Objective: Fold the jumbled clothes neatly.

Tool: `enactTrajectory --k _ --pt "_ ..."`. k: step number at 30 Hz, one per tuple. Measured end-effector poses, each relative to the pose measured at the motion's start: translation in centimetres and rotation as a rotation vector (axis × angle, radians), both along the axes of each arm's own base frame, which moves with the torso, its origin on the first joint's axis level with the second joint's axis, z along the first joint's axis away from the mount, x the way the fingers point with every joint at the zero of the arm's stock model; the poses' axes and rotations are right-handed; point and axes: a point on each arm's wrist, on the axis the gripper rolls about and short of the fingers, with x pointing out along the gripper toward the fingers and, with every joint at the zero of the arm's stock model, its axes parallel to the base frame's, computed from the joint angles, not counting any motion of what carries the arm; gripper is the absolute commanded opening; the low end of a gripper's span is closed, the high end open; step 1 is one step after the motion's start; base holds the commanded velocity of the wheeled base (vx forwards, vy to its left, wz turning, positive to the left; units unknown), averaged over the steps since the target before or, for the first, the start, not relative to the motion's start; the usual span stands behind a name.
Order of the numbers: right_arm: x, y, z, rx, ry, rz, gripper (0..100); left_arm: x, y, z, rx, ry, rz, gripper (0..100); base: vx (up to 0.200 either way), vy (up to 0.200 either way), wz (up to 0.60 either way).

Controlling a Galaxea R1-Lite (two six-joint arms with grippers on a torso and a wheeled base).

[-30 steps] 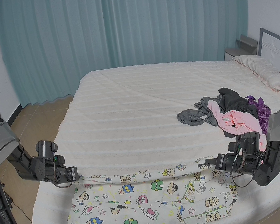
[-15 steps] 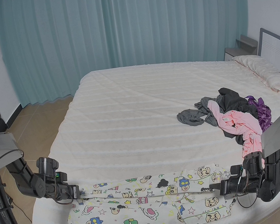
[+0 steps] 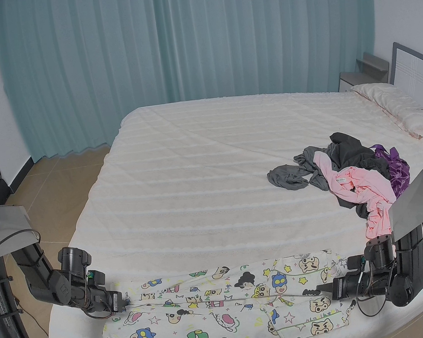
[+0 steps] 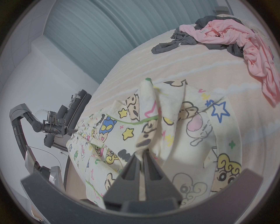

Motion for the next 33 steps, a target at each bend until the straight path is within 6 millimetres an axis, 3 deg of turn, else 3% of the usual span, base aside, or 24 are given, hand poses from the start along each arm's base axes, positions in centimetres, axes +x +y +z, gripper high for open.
enactTrajectory --k 5,12,18,27,28,33 --pt "-0.2 -0.2 0.6 0.007 -0.004 -0.010 100 -0.2 0.5 0.2 -0.041 -0.003 0.006 100 0.000 0.000 0.00" --pt "-0.8 -0.9 1.8 0.024 -0.008 -0.046 100 -1.1 3.1 1.5 -0.160 -0.033 0.060 100 0.000 0.000 0.00" --pt "-0.5 -1.0 1.6 0.033 -0.007 -0.069 100 -2.0 5.2 2.4 -0.329 -0.040 0.166 100 0.000 0.000 0.00" --pt "1.7 1.2 0.3 0.051 -0.021 -0.117 100 -2.2 7.0 3.2 -0.450 -0.052 0.275 100 0.000 0.000 0.00" --pt "1.8 1.4 0.1 0.051 -0.022 -0.113 0 -2.2 7.1 3.3 -0.451 -0.053 0.278 100 0.000 0.000 0.00" --pt "1.7 1.7 -0.4 0.047 -0.007 -0.105 0 -2.2 7.2 3.3 -0.452 -0.056 0.282 100 0.000 0.000 0.00"
